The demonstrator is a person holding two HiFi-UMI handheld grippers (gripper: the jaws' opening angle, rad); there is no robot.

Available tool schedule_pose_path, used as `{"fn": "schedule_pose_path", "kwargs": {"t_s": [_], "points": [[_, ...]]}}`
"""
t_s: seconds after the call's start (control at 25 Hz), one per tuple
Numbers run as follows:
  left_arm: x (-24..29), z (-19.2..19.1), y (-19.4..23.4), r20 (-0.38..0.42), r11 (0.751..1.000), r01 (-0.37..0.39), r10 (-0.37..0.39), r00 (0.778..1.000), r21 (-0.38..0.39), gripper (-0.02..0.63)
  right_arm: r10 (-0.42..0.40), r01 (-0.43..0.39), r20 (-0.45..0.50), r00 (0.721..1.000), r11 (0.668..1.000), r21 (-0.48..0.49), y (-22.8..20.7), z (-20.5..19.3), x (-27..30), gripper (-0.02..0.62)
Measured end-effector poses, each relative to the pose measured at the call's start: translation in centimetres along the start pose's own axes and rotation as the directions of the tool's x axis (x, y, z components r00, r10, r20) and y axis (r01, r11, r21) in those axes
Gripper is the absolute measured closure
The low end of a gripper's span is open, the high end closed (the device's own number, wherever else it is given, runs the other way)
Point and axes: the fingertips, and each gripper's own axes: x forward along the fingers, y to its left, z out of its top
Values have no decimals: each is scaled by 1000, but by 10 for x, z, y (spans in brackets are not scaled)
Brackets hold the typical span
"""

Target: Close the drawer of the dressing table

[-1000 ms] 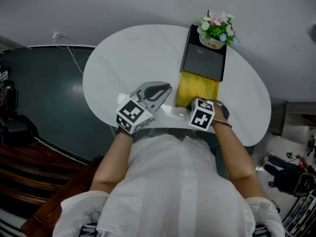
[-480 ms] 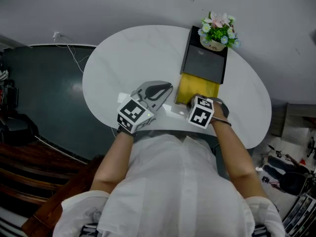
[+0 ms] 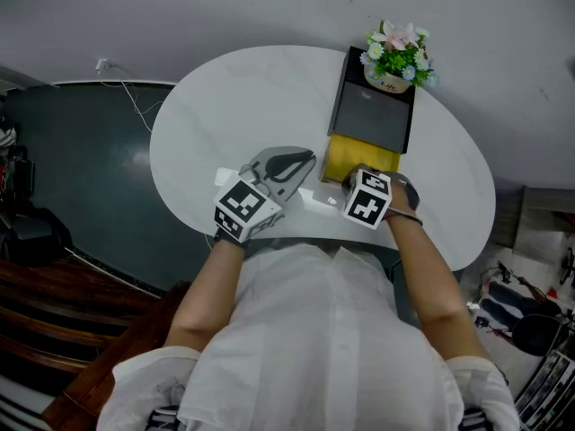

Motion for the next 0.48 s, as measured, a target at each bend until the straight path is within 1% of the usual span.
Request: {"fn": "schedule_pose_path", "kwargs": {"t_s": [0.24,0.48], "points": [[0,2,2,2,1000,-2,2,1000,1,586,2,-2,-2,1000,1000,7,-1,0,1,575],[2,0,2,-3,1000,1,-1,1000,0,586,-17,17,-3,1000,1000,14,-9,-1,0,574]]}}
